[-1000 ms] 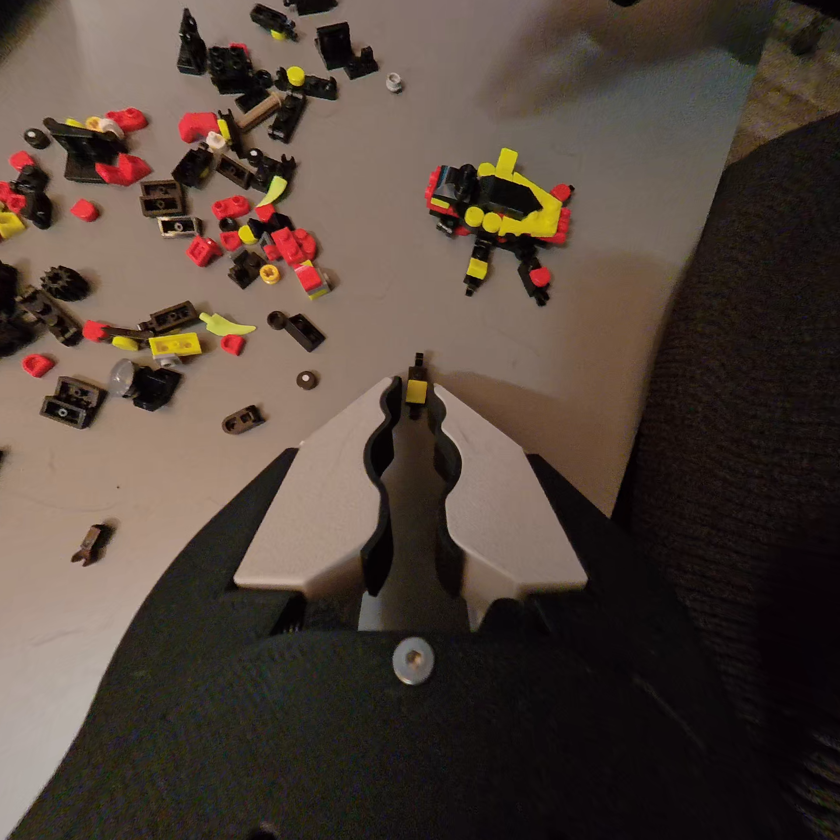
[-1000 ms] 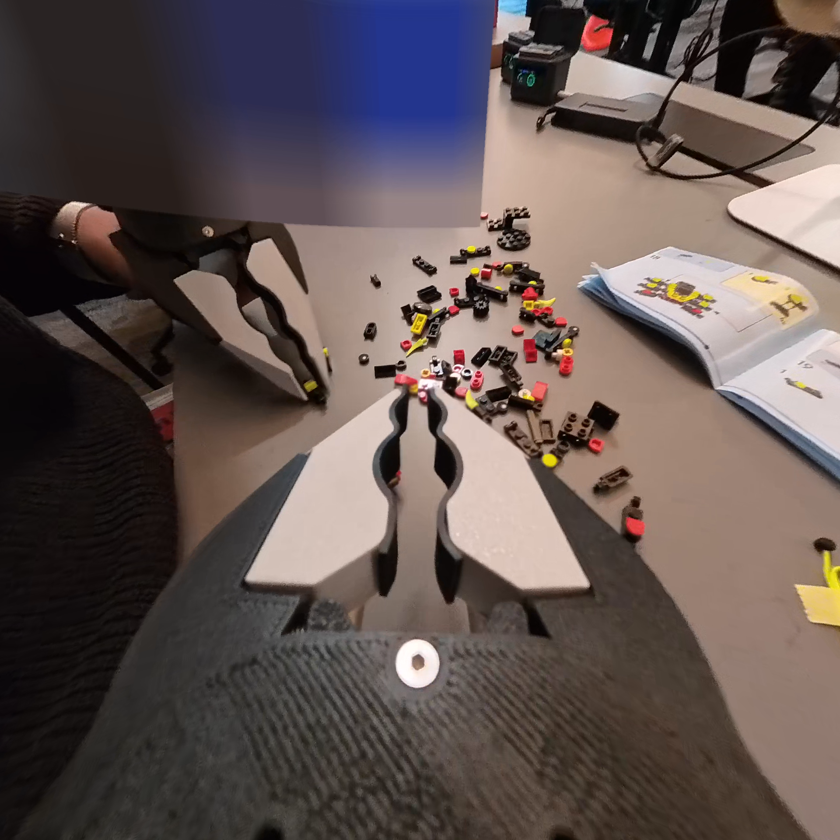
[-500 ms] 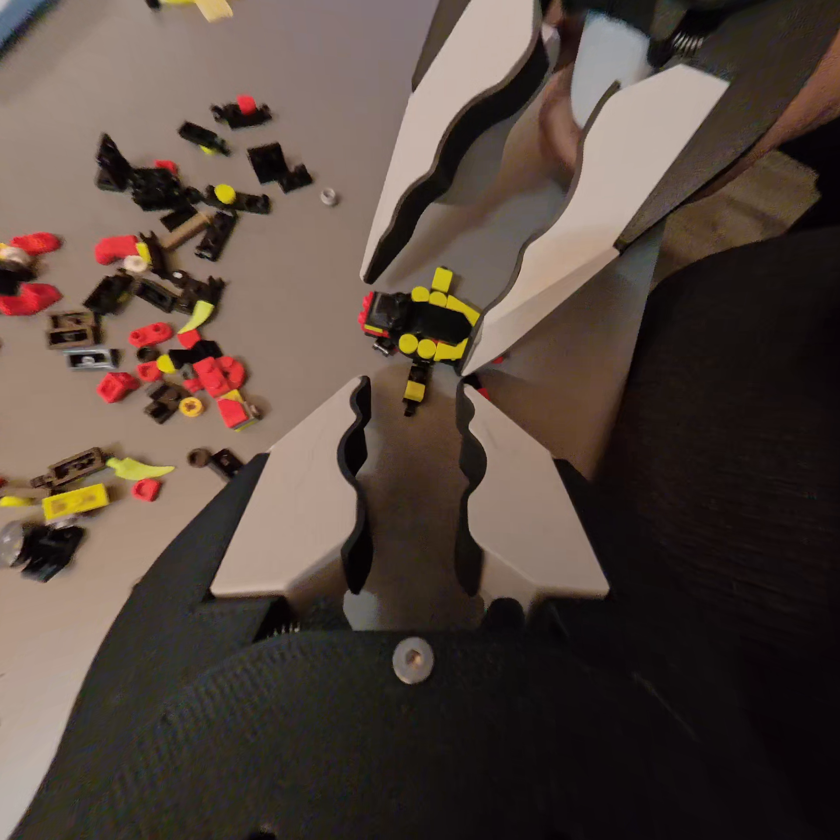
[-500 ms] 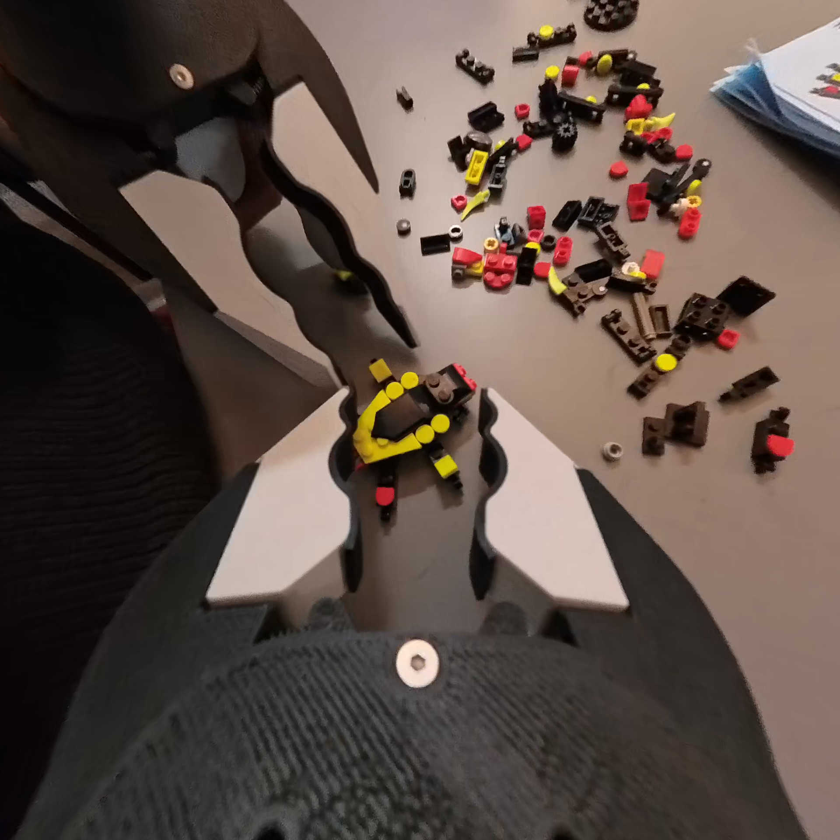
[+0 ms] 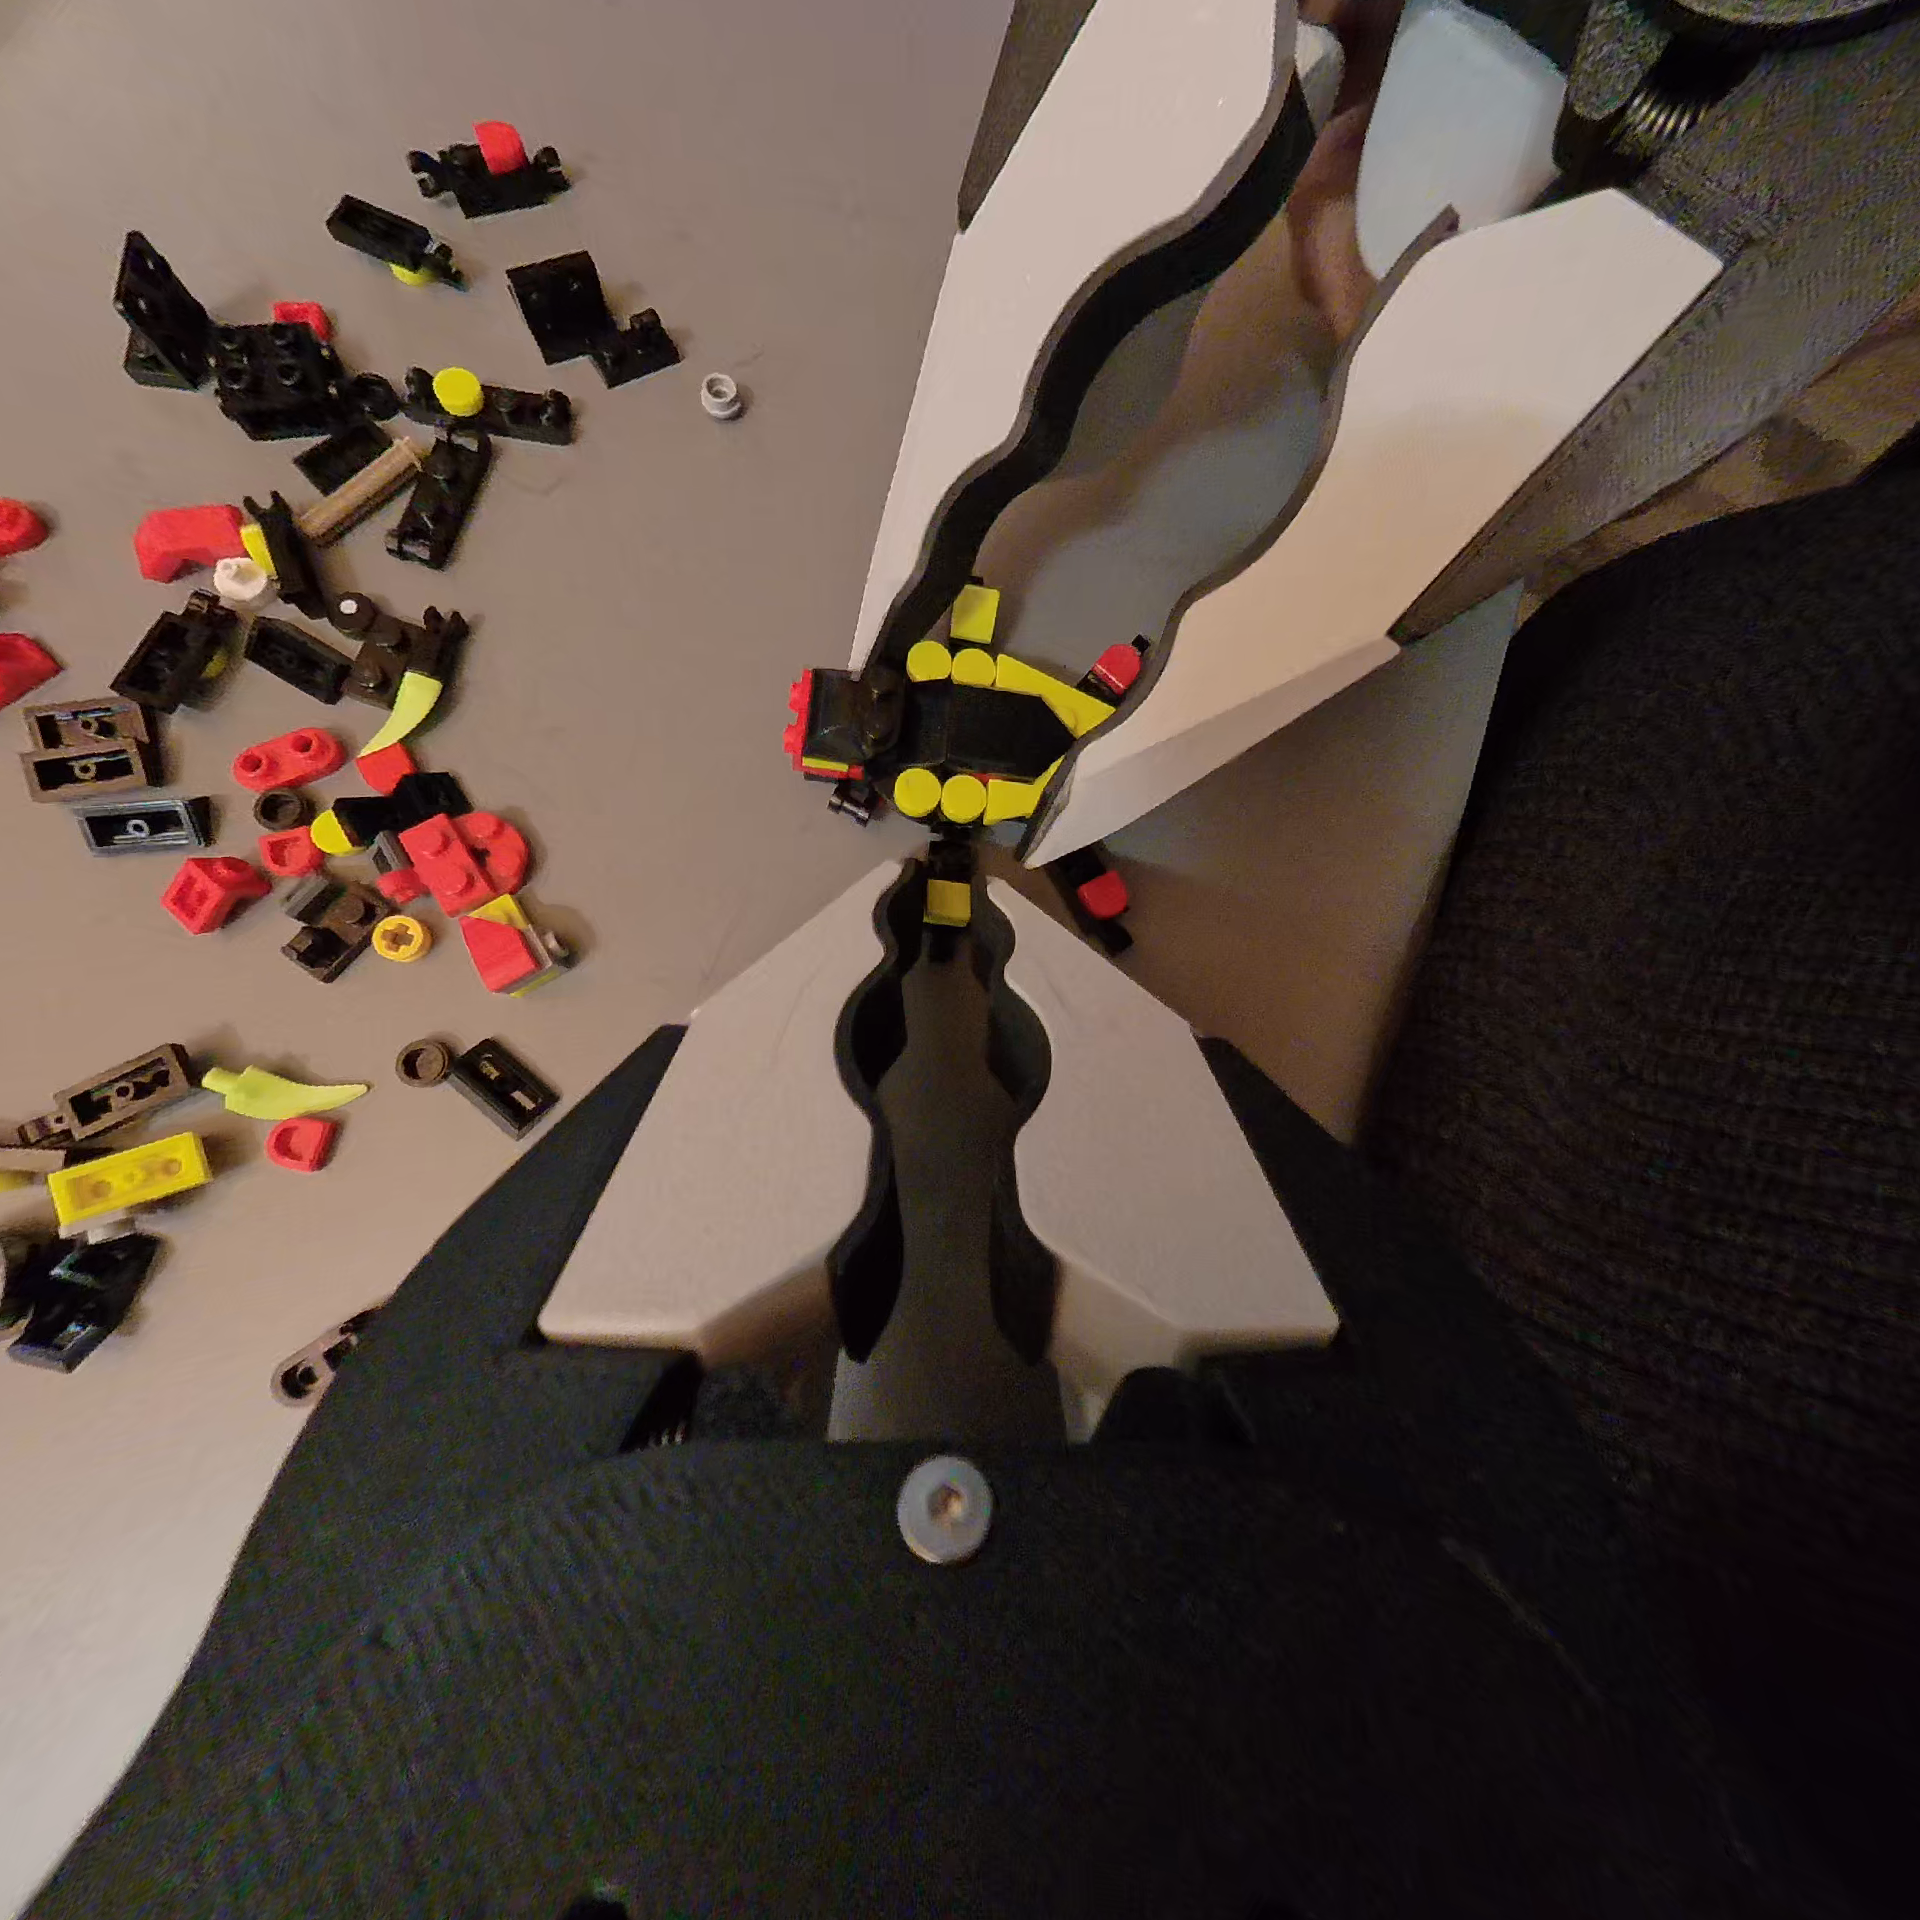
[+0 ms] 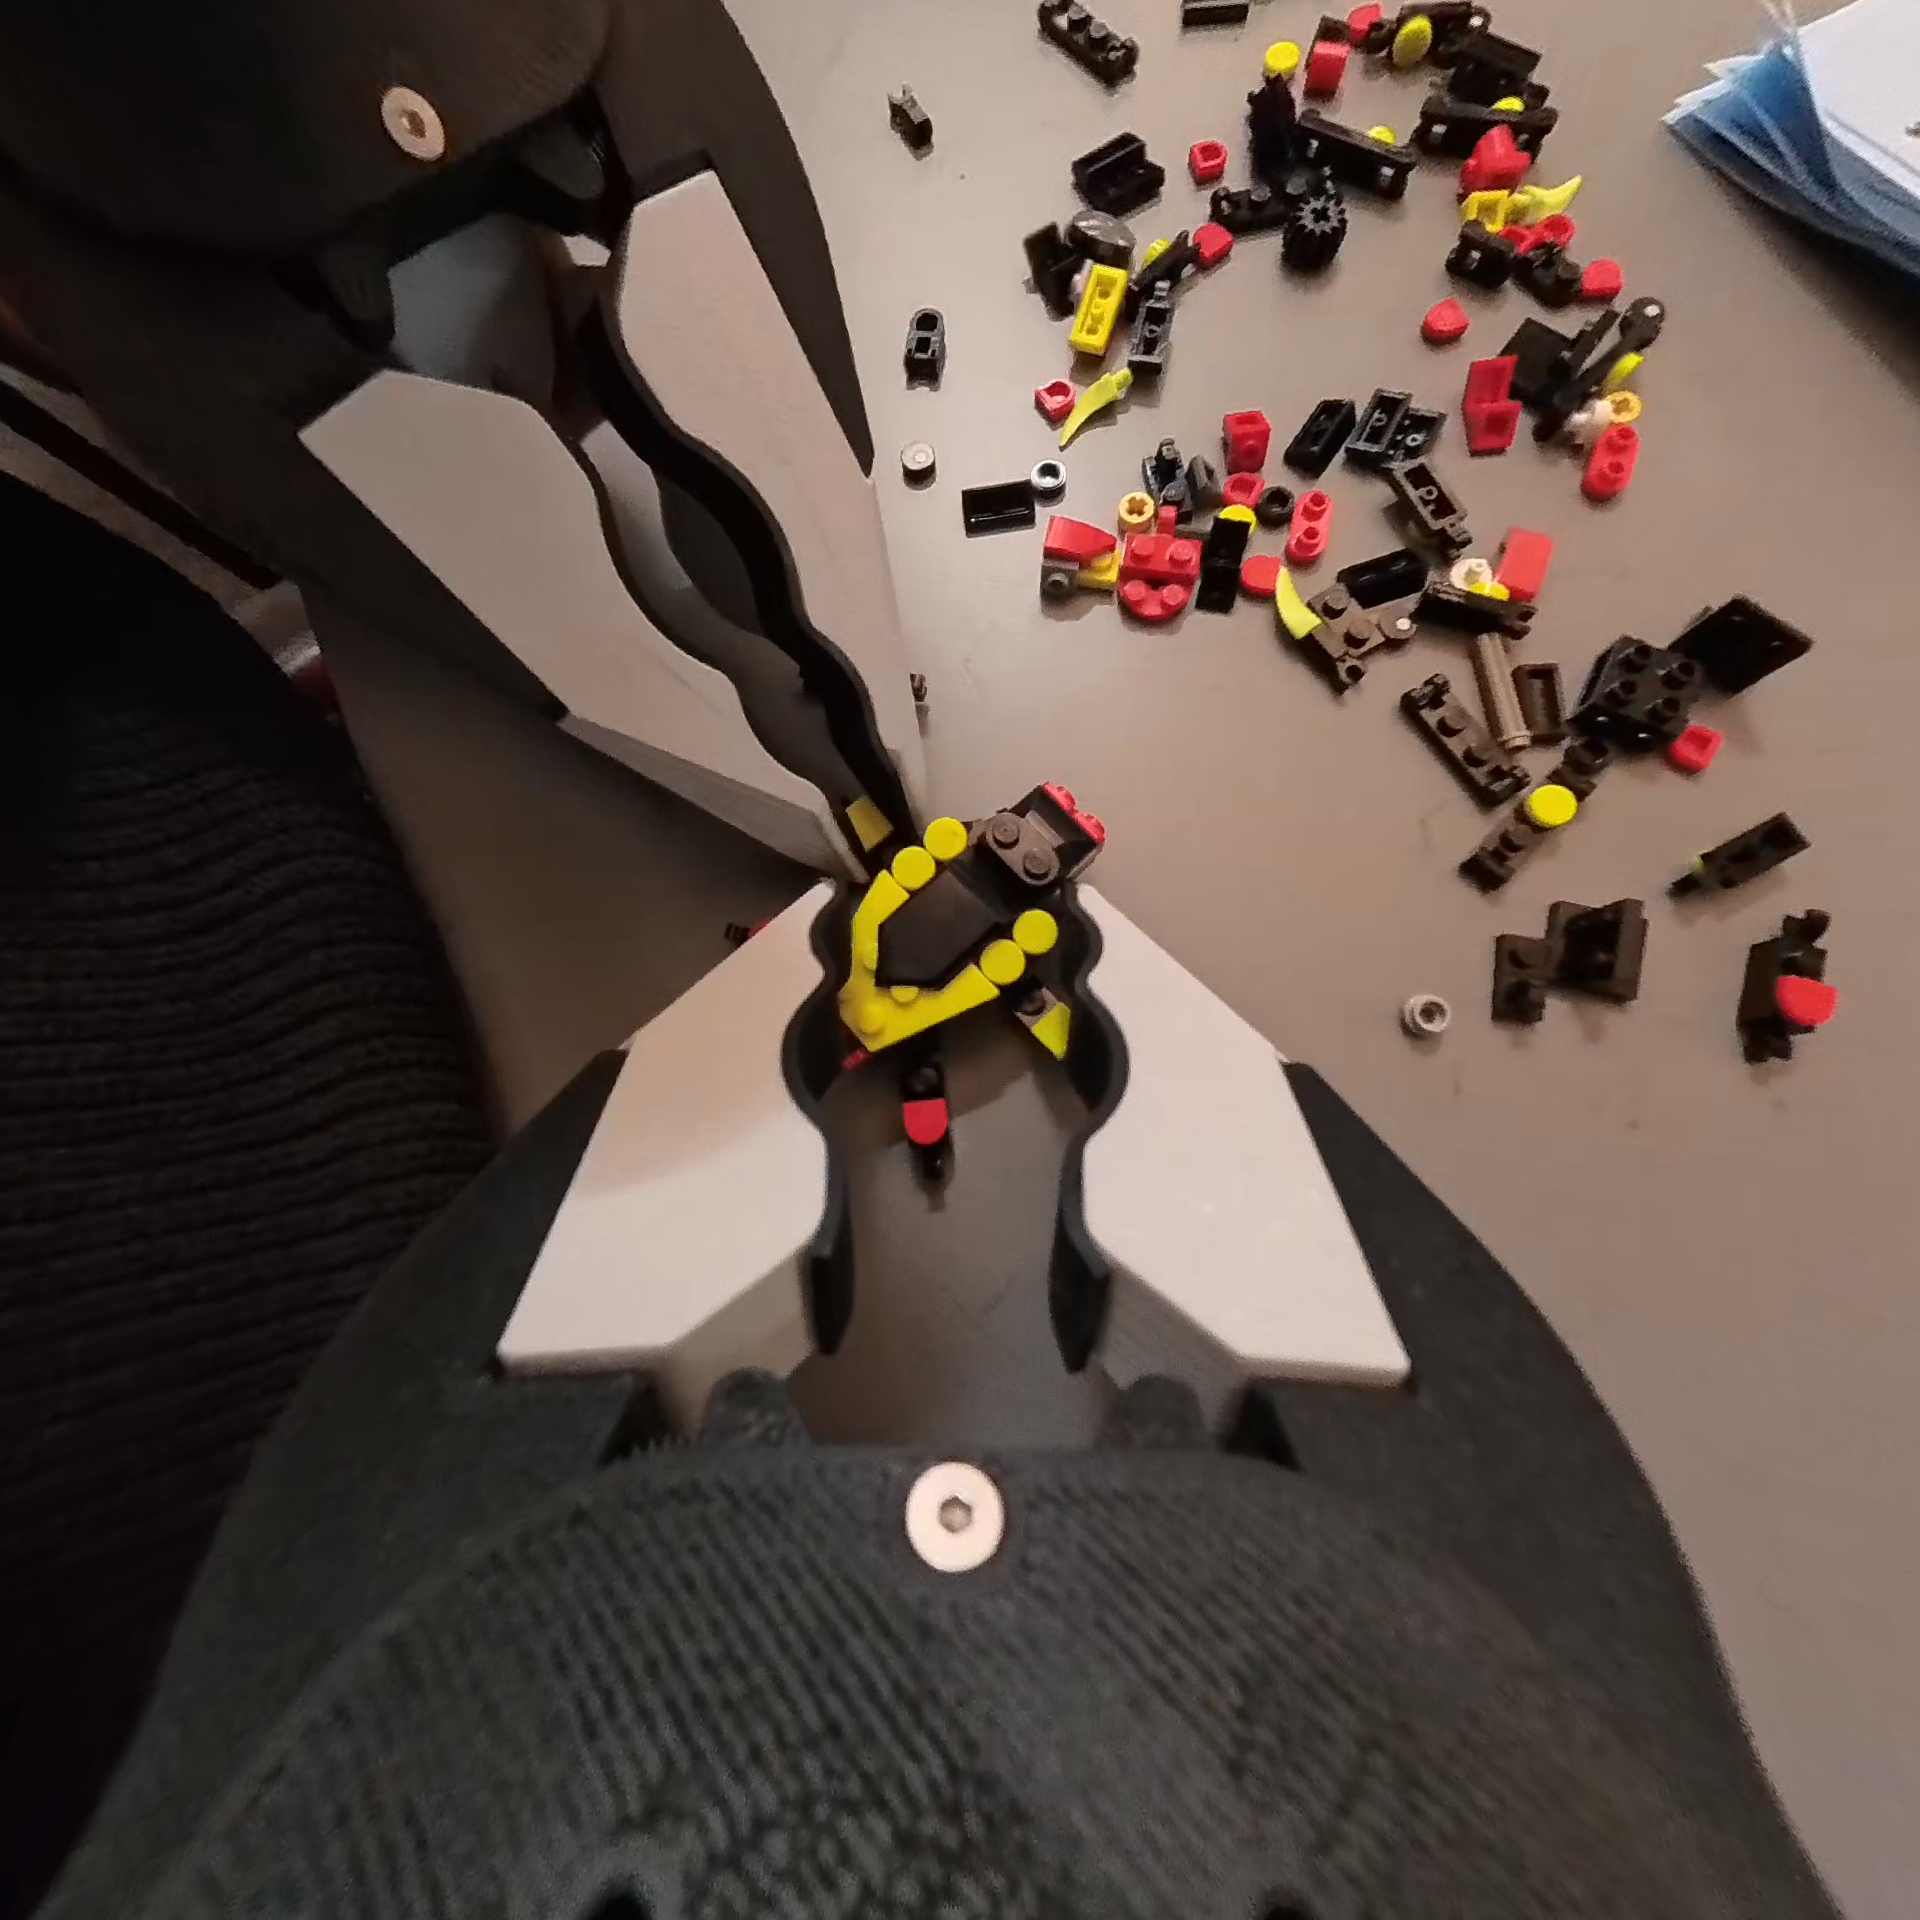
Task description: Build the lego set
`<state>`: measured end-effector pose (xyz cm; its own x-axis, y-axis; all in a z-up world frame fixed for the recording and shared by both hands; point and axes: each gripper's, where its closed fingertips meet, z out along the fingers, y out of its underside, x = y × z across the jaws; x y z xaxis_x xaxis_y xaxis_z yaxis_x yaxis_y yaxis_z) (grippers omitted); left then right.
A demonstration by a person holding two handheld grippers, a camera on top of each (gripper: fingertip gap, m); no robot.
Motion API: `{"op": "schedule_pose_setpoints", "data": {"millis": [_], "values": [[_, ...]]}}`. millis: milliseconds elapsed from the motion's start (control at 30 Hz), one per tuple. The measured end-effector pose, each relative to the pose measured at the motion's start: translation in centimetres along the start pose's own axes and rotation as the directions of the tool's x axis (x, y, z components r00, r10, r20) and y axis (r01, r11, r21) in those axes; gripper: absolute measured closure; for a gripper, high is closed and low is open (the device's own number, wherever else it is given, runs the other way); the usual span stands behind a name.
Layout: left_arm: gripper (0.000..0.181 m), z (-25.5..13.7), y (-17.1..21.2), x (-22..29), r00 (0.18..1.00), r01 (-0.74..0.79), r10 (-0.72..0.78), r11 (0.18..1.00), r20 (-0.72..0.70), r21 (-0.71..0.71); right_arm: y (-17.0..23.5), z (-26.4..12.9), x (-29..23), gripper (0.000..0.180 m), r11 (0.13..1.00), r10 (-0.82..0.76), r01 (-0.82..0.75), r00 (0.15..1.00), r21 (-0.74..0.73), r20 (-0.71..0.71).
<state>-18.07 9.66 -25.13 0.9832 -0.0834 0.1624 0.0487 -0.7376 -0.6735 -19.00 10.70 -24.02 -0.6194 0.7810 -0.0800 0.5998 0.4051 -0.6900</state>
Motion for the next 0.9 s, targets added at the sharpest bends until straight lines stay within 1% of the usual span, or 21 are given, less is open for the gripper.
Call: {"op": "schedule_pose_setpoints", "data": {"millis": [167, 467, 667, 733, 900], "values": [[0.174, -0.14, 0.16, -0.12, 1.000, 0.012, -0.011, 1.000, 0.022, -0.024, -0.12, 0.03, 0.08, 0.142, 0.999, -0.037, 0.036, 0.998, -0.026, -0.055], [0.174, -0.30, 0.16, -0.08, 1.000, 0.017, -0.016, 1.000, 0.027, -0.020, -0.04, -0.09, 0.13, 0.142, 1.000, 0.000, -0.001, 0.999, -0.023, -0.044], [0.173, -0.25, 0.28, -0.16, 0.999, 0.014, -0.013, 1.000, 0.051, -0.025, -0.05, -0.12, 0.34, 0.143, 0.999, -0.022, 0.020, 0.996, -0.034, -0.081], [0.173, -0.30, 0.28, -0.21, 0.999, 0.013, -0.011, 1.000, 0.052, -0.025, 0.00, -0.20, 0.51, 0.149, 0.999, -0.030, 0.027, 0.995, -0.036, -0.092], [0.173, -0.33, 0.39, -0.19, 0.999, 0.011, -0.009, 1.000, 0.040, -0.028, 0.03, -0.14, 0.38, 0.149, 0.999, -0.026, 0.024, 0.997, -0.030, -0.077]]}}
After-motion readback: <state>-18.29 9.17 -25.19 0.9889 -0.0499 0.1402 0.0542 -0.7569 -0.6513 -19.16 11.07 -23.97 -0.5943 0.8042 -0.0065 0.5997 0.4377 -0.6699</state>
